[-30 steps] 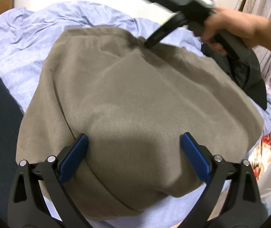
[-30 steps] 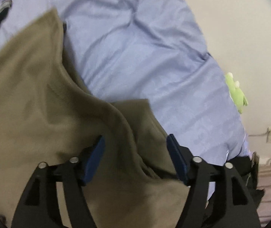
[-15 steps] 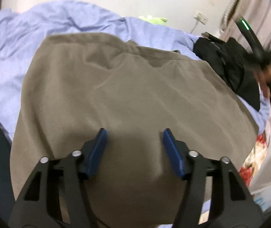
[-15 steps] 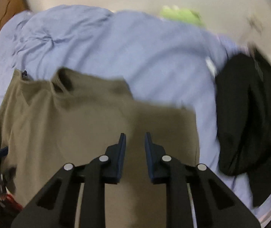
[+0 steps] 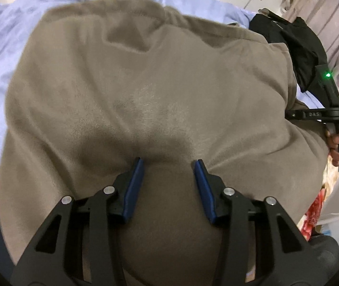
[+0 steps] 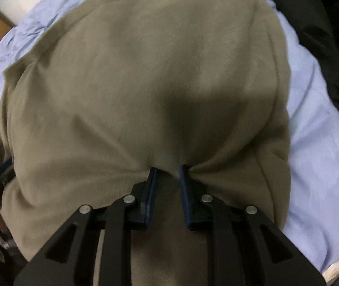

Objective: Fold large clothes

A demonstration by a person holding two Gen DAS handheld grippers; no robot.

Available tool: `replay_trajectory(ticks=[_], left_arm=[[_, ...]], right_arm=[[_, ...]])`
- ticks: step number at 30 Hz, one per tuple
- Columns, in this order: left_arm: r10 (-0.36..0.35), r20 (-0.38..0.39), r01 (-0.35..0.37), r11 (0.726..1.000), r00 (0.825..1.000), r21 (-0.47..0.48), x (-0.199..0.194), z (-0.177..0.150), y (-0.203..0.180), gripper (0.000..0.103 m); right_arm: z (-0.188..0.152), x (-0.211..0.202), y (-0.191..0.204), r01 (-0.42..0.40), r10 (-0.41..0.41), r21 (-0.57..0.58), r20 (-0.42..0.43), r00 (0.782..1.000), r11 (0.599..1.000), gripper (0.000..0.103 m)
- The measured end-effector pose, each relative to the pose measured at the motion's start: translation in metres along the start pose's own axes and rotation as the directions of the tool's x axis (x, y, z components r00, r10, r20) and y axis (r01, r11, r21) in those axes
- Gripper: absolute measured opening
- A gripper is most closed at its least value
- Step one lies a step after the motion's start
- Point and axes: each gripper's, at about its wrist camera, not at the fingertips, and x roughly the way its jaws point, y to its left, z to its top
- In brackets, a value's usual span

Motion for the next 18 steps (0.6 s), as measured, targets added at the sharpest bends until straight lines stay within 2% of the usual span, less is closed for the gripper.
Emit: replay_trajectory(ticks=[4,7,11,12,14,15,16,17,18], left_arm=[[0.048,-0.001,-0.048,0.999,0.999,0.026,0.006,0.001,-0.005,0.044],[0.088,0.025,-0.089,0.995,0.996,0.040,-0.011,-0.001,-0.014,0.043],[0.091,0.099,-0.090,0.996,0.991,-0.012,-0.057,-0.014,-0.016,0.043],[0.095,0.125,-0.092,0.995,0.988,-0.031,-0.072,-0.021,-0.017,0.045],[0.116,0.159,-0.108,0.992,0.980,-0.059,-0.092,-0.036,-0.019,0.057],[0.125,0.174,-0.115,0.991,0.977,-0.070,-0.102,-0.047,-0.021,0.068],[0.130,0.185,-0.118,0.990,0.974,-0.074,-0.107,-0.056,-0.024,0.073],[0.133,0.194,-0.121,0.990,0.972,-0.072,-0.112,-0.069,-0.026,0.073],[0.139,0.189,-0.128,0.989,0.972,-0.068,-0.113,-0.079,-0.028,0.073]], right_arm=[[0.001,0.002,0.005,0.022,-0.023,0.027,0.010,1.000,0.999,0.019],[-0.012,-0.023,0.015,0.052,-0.053,0.022,0.073,0.996,0.998,0.019],[-0.054,-0.070,0.023,-0.020,0.010,0.047,0.206,0.979,0.999,0.020],[-0.067,-0.079,0.027,-0.019,0.010,0.035,0.229,0.973,0.999,0.021],[-0.095,-0.094,0.037,-0.006,0.001,0.020,0.275,0.962,1.000,0.023],[-0.105,-0.101,0.037,0.000,-0.005,0.017,0.296,0.955,1.000,0.024],[-0.122,-0.108,0.042,0.002,-0.008,0.019,0.328,0.945,1.000,0.029],[-0.133,-0.112,0.043,0.006,-0.013,0.023,0.349,0.937,1.000,0.033],[-0.148,-0.116,0.048,0.010,-0.017,0.022,0.377,0.926,1.000,0.043]])
